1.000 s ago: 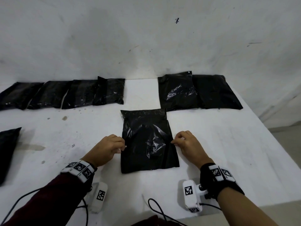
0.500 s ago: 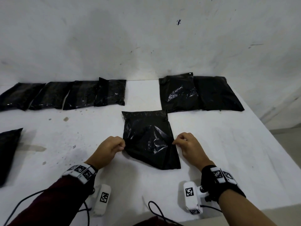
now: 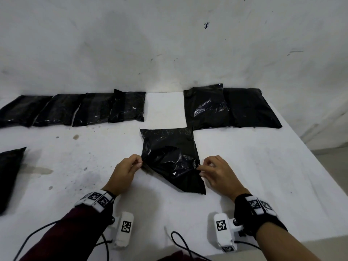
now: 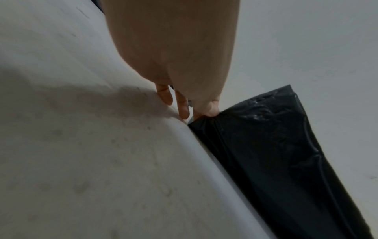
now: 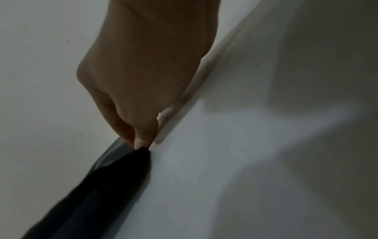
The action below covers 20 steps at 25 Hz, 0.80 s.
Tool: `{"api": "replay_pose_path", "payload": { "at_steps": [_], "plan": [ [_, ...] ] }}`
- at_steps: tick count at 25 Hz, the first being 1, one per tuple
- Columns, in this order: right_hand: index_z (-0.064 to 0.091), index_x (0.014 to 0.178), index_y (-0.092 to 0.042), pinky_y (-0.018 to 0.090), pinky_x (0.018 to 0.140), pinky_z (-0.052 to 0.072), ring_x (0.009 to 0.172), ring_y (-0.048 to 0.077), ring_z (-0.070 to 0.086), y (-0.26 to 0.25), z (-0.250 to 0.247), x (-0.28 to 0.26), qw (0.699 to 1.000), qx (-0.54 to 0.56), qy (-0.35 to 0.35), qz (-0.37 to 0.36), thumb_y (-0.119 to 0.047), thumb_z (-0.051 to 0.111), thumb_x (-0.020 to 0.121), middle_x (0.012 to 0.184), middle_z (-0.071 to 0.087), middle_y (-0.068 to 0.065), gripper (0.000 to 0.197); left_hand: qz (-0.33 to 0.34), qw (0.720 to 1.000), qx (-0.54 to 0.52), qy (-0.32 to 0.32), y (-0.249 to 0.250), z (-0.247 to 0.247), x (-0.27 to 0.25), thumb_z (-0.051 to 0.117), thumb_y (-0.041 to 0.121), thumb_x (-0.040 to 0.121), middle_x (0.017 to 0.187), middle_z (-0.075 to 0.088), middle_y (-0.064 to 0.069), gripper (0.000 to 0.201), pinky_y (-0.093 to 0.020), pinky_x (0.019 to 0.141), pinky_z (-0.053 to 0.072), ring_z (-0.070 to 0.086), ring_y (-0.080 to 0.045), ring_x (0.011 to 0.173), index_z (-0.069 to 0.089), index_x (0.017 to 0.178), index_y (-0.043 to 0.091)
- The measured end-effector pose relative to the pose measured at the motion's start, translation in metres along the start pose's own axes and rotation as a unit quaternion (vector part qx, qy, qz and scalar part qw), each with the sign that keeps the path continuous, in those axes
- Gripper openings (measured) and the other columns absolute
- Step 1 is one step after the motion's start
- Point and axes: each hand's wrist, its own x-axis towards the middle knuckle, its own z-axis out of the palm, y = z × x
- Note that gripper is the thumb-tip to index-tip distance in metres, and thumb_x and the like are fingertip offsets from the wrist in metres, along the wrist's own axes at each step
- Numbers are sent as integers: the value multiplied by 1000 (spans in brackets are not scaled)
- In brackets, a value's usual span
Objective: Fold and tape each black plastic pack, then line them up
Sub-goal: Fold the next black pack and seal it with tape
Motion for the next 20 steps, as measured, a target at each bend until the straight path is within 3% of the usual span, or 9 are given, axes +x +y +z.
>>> {"api": "replay_pose_path", "payload": {
  "at_steps": [3, 7, 10, 14, 17, 20],
  "plan": [
    [68, 93, -19, 32, 65, 46, 79, 20, 50, -5, -2, 2, 1000, -5, -8, -1, -24, 55, 83, 88, 57, 0, 17, -1, 1000, 3, 3, 8, 0, 0, 42, 29, 82, 66, 49, 5, 7, -20, 62, 34, 44, -2, 65, 46, 76, 29],
    [69, 95, -14, 27, 69, 42, 81, 20, 50, -10, -7, 2, 1000, 6, -26, -12, -18, 44, 66, 91, 60, 4, 39, -32, 999, 1, 8, 10, 2, 3, 44, 25, 90, 62, 46, 4, 15, -26, 59, 33, 39, -8, 56, 44, 75, 25],
    [68, 99, -15, 27, 68, 42, 79, 20, 52, -11, -8, 3, 999, -9, -34, -15, -30, 57, 73, 90, 59, 3, 32, -65, 997, 25, 17, 10, 7, 9, 45, 13, 96, 61, 46, 2, 27, -32, 62, 33, 40, -14, 57, 41, 73, 26],
    [68, 93, -12, 22, 67, 40, 78, 18, 48, -8, 2, 7, 1000, 7, 14, -5, -9, 63, 69, 87, 59, 3, 24, -86, 996, 33, 16, 12, 9, 12, 44, 15, 97, 60, 47, 4, 27, -33, 65, 35, 42, -15, 58, 42, 73, 28],
    [67, 81, -5, 26, 68, 41, 76, 21, 53, -7, 5, 12, 992, 90, 47, 78, -14, 64, 77, 82, 61, 3, 10, -87, 995, -35, 16, 13, 4, 8, 46, 13, 96, 69, 51, -1, 22, -28, 65, 36, 44, -15, 63, 47, 77, 23],
    [65, 75, -3, 31, 68, 43, 73, 20, 55, -4, 1, 20, 965, 174, -1, 198, -15, 72, 79, 76, 61, 4, 14, -73, 992, -96, -26, 12, -6, 2, 52, 12, 93, 85, 64, 5, 14, -17, 75, 43, 58, -4, 78, 58, 91, 25]
  ]
}}
